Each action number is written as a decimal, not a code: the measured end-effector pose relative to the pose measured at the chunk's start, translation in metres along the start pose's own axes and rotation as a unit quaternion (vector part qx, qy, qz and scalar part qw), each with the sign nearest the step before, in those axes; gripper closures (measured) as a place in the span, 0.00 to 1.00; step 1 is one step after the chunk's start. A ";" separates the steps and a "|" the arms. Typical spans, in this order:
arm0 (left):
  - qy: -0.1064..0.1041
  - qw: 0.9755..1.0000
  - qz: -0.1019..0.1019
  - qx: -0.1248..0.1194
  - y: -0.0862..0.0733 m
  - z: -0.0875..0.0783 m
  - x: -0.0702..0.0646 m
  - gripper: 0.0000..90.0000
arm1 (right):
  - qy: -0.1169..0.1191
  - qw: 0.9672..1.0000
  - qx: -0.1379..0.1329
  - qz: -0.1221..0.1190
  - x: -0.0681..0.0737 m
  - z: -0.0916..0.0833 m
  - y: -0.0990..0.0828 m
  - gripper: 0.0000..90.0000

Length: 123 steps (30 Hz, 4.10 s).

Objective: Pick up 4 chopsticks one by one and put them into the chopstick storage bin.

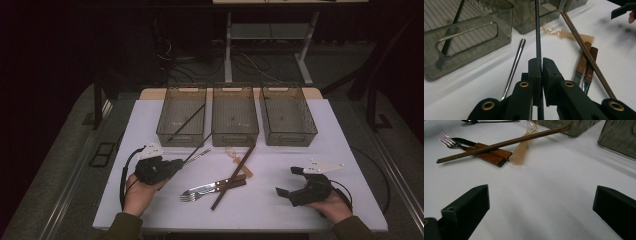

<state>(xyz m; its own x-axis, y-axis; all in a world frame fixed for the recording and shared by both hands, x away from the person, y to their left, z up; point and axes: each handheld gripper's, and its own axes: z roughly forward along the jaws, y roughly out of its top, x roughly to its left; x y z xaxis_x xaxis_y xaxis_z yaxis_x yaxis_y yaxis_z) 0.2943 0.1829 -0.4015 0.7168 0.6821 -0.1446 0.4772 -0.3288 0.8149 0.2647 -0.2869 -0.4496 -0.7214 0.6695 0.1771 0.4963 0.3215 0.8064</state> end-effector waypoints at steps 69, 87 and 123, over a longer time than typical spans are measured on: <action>0.052 0.996 -0.013 -0.065 0.114 0.059 0.076 0.95 | 0.003 1.000 -0.006 0.006 -0.001 -0.002 0.000 0.01; 0.113 0.992 -0.052 -0.007 0.106 0.089 0.113 0.95 | 0.006 1.000 -0.009 0.007 -0.001 -0.003 0.000 0.01; 0.078 0.996 -0.040 -0.009 0.103 0.065 0.092 0.43 | 0.004 1.000 -0.008 0.011 -0.002 -0.002 0.000 0.01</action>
<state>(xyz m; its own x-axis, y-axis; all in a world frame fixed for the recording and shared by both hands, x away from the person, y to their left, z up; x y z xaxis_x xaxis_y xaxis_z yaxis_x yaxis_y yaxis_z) 0.4422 0.1697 -0.3676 0.5883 0.7996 -0.1205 0.5188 -0.2589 0.8148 0.2649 -0.2895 -0.4486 -0.7147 0.6706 0.1988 0.5043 0.2971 0.8108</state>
